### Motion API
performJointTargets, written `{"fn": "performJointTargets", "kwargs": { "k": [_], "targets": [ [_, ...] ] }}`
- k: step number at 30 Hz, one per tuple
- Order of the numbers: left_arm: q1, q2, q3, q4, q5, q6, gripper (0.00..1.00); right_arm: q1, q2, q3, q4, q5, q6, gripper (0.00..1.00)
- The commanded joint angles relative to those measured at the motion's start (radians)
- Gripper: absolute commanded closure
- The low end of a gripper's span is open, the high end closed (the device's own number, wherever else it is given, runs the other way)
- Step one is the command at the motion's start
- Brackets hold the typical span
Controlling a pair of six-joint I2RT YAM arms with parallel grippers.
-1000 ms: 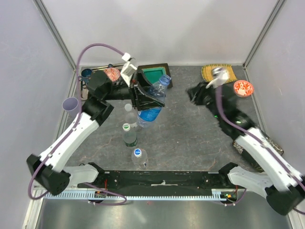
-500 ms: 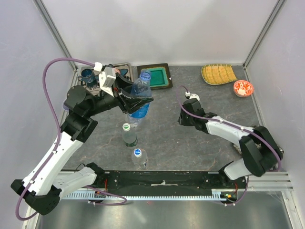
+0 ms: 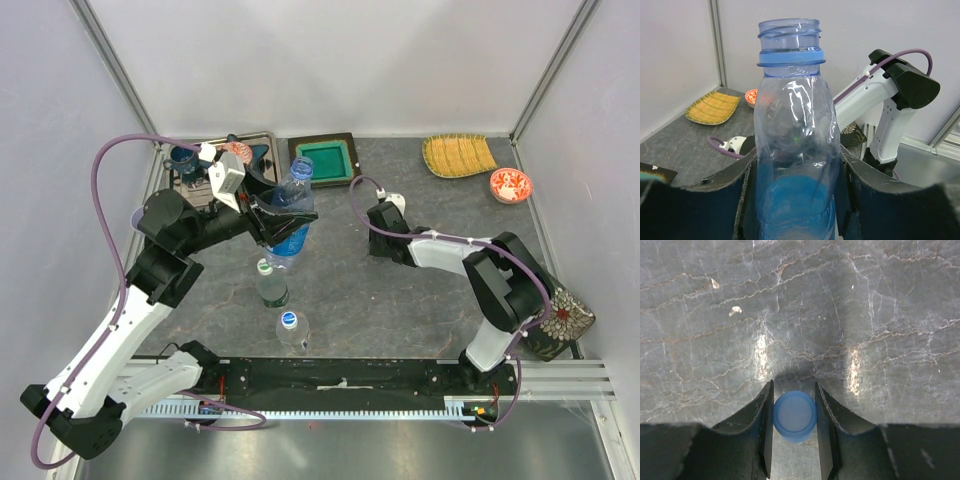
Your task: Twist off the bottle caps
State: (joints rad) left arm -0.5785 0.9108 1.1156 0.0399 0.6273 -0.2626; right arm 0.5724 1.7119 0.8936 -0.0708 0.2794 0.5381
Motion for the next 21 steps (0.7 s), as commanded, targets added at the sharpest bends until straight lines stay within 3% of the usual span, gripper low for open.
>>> {"fn": "performJointTargets", "kwargs": {
  "k": [1, 4, 15, 21],
  "targets": [
    [-0.004, -0.02, -0.013, 0.014, -0.021, 0.049, 0.7, 0.01, 0.04, 0.034, -0.004, 0.004, 0.011, 0.85],
    [-0.003, -0.026, -0.019, 0.011, -0.024, 0.059, 0.7, 0.03, 0.026, 0.001, -0.006, -0.009, 0.008, 0.66],
    [-0.004, -0.032, -0.034, 0.011, -0.031, 0.068, 0.7, 0.07, 0.017, -0.051, 0.003, -0.025, 0.04, 0.32],
    [-0.004, -0.027, -0.034, 0.006, -0.04, 0.075, 0.69, 0.061, -0.116, 0.045, -0.082, 0.036, 0.046, 0.15]
  ]
}}
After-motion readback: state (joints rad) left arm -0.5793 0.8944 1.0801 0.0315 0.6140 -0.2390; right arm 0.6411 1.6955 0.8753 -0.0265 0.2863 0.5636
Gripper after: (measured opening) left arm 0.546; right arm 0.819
